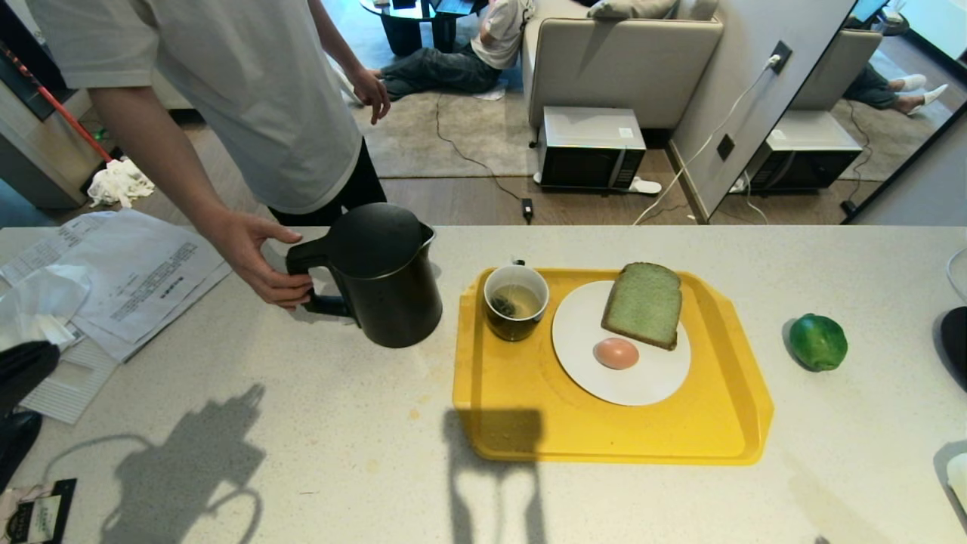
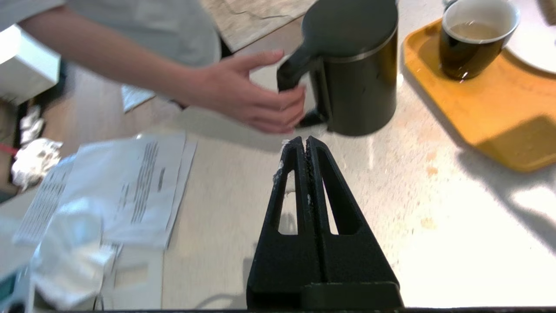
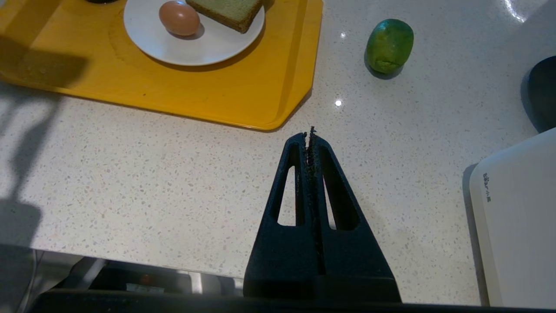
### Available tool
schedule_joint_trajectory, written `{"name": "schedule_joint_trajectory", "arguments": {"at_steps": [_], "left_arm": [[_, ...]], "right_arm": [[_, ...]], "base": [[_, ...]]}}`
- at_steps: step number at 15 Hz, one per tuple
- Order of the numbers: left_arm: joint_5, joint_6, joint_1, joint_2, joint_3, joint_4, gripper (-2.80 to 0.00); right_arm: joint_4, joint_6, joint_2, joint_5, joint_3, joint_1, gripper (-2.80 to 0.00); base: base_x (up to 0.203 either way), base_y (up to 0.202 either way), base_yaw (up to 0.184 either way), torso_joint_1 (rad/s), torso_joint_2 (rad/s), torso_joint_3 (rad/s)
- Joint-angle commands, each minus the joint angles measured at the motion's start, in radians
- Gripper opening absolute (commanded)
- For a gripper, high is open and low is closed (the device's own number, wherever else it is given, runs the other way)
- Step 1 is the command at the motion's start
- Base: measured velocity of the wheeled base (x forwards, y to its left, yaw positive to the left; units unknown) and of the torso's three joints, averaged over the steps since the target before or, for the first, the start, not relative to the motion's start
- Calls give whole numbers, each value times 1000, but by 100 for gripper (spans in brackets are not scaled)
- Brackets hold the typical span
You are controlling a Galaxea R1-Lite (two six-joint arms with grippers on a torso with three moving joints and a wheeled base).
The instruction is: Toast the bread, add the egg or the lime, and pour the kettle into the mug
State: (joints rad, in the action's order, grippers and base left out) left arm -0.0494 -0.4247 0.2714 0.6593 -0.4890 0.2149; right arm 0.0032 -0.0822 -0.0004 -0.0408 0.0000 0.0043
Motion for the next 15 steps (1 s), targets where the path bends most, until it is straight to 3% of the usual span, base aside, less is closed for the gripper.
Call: {"name": "schedule_joint_trajectory", "arguments": {"at_steps": [1,4,7,13,15], "left_arm": [[0,14,-58,-149,103,-2,-280],[1,33,-118,-260,204,-13,-280],[11,41,-159,-371,280,-95,-280],[22,50,-181,-377,430,-106,-280],[90,51,-278,-420,462,-102,-280]], "right_arm": [[0,-1,0,-1,2,1,-280],[0,-1,0,-1,2,2,-280],[0,-1,0,-1,2,2,-280],[0,-1,0,-1,2,0,-280],[0,-1,0,-1,2,0,-280]], "base": [[0,0,0,0,0,0],[0,0,0,0,0,0],[0,0,0,0,0,0],[0,0,0,0,0,0],[0,0,0,0,0,0]]}}
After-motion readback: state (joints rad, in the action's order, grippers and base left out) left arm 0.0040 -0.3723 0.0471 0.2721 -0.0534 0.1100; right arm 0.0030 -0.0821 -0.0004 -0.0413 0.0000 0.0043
